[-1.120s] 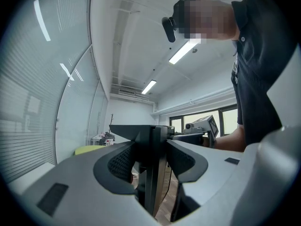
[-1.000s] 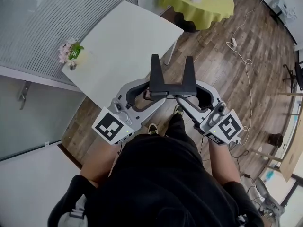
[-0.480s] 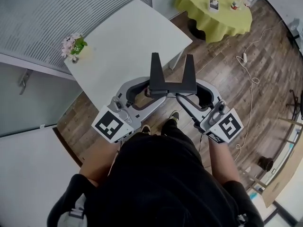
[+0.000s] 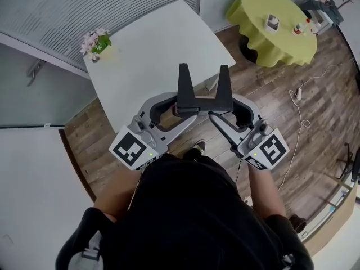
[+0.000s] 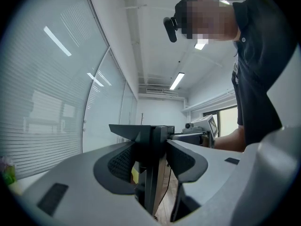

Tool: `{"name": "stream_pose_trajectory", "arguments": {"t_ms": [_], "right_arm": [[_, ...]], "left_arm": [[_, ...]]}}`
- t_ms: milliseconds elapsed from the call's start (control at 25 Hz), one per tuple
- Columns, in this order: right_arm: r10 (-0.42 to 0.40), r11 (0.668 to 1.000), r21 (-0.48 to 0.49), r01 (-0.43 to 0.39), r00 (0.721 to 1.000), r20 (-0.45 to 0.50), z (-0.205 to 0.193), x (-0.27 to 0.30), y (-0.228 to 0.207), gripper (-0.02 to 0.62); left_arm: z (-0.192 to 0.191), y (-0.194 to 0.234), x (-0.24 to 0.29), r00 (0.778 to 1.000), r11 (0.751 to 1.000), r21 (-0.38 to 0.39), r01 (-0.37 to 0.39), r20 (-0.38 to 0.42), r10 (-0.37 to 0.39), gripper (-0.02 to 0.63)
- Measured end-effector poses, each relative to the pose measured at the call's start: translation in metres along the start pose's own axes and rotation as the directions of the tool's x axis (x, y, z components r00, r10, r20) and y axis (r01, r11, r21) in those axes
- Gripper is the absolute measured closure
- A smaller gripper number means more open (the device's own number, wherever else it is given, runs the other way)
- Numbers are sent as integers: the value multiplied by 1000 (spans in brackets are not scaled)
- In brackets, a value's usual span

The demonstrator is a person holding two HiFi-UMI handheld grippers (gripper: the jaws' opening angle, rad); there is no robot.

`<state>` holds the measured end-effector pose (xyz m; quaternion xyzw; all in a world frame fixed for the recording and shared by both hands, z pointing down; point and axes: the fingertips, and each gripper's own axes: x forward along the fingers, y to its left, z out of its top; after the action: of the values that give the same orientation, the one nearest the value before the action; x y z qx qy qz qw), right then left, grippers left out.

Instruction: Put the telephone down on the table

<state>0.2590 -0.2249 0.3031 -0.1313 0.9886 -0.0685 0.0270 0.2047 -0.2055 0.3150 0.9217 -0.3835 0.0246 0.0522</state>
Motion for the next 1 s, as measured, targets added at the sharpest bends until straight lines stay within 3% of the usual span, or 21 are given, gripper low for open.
{"name": "stream_pose_trajectory", "arguments": {"t_ms": [520, 1000], "right_arm": [[164, 985, 55, -161, 985, -47, -26, 54, -27, 368], [242, 968, 100, -230, 962, -129, -54, 172, -64, 368]], "left_arm": [[-22, 51, -9, 986, 984, -62, -169, -3, 169, 394], [-47, 167, -37, 968, 955, -162, -249, 3, 253, 394]]}}
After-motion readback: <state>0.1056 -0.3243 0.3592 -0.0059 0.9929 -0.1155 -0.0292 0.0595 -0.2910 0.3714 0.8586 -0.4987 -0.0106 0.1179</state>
